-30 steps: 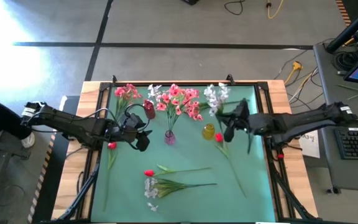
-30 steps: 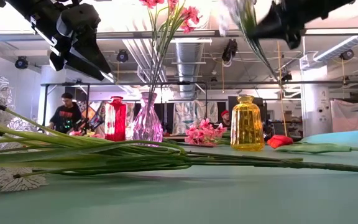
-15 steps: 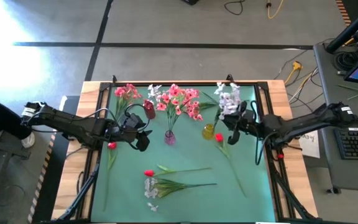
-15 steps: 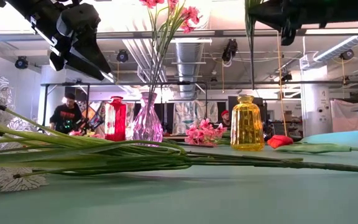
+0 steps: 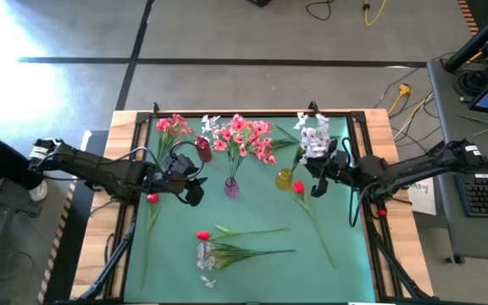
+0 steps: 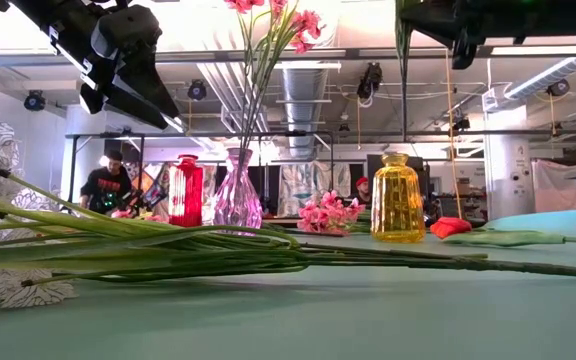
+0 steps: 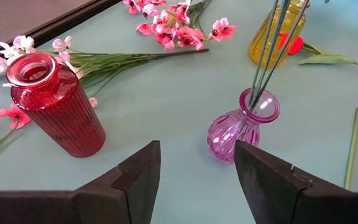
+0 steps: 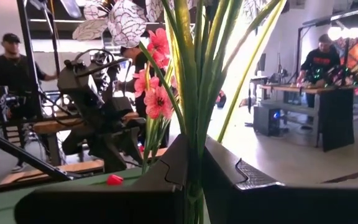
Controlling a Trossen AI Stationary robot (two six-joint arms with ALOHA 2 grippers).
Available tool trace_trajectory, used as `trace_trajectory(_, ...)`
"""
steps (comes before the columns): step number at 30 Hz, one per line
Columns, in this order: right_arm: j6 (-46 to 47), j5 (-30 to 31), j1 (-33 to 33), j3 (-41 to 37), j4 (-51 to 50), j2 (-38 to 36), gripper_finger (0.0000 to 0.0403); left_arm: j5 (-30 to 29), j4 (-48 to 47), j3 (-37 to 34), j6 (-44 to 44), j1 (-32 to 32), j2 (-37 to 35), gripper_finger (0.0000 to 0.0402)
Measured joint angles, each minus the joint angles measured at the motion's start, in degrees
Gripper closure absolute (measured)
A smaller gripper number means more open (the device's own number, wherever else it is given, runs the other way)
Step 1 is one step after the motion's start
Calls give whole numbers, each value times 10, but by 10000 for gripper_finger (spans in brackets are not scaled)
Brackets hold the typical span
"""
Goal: Sort flowers into vase by color
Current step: Put the middle right white flower into the yellow vase
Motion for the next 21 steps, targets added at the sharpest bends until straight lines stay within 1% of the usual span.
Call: trace_trajectory(21,-26,18,-13,0,23,12,380,0,4,0,0,0,19,209)
